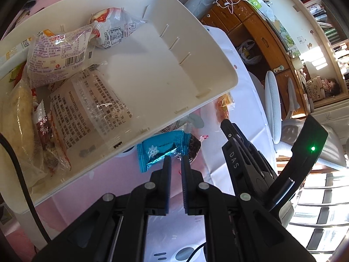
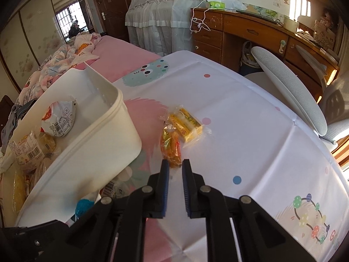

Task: Organize snacks
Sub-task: 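Grasp the small orange candy bag with the right tool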

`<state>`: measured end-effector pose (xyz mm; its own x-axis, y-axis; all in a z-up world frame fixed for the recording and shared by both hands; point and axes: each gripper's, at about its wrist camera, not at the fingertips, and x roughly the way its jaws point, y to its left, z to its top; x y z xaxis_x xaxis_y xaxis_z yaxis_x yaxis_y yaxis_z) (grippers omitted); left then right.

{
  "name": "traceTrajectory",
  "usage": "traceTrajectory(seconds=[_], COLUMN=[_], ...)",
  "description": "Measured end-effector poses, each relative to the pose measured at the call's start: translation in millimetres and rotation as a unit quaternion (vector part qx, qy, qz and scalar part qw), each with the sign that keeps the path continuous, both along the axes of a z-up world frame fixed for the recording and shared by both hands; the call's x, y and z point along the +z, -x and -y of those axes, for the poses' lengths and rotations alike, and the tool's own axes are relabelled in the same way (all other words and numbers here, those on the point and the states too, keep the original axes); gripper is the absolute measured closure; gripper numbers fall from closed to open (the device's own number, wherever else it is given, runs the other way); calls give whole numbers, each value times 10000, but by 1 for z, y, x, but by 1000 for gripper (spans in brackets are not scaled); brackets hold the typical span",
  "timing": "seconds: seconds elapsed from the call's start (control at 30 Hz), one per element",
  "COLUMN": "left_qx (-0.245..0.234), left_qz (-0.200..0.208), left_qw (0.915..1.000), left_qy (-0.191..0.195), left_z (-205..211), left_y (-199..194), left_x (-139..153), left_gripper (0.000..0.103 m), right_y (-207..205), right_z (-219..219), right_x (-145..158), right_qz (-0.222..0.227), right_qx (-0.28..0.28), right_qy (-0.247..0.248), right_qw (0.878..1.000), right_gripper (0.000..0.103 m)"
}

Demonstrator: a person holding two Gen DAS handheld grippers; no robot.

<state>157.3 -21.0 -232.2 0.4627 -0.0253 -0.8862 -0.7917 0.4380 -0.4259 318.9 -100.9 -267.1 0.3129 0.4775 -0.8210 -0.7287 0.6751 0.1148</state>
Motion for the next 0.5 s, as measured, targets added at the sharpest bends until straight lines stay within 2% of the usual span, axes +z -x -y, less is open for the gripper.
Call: traceTrajectory(seconds=[0.2,0.37,0.5], left_qx=[-185,-602,-514], left_qz=[202,221,196], left_qw=[9996,9979,9984], left_qy=[-86,122,148], left_z=[9,19,27], left_y=[11,18,30], left_x=[26,33,32], left_gripper=[97,97,82], right_y=[19,45,67], right_z=[28,55,73], right_x=[20,38,47], right_qz=[-17,-45,-79], right_qx=[-282,-500,-605], right_qy=[-51,-120,-132], right_qw=[9996,9987,9980], right_gripper=[92,92,92])
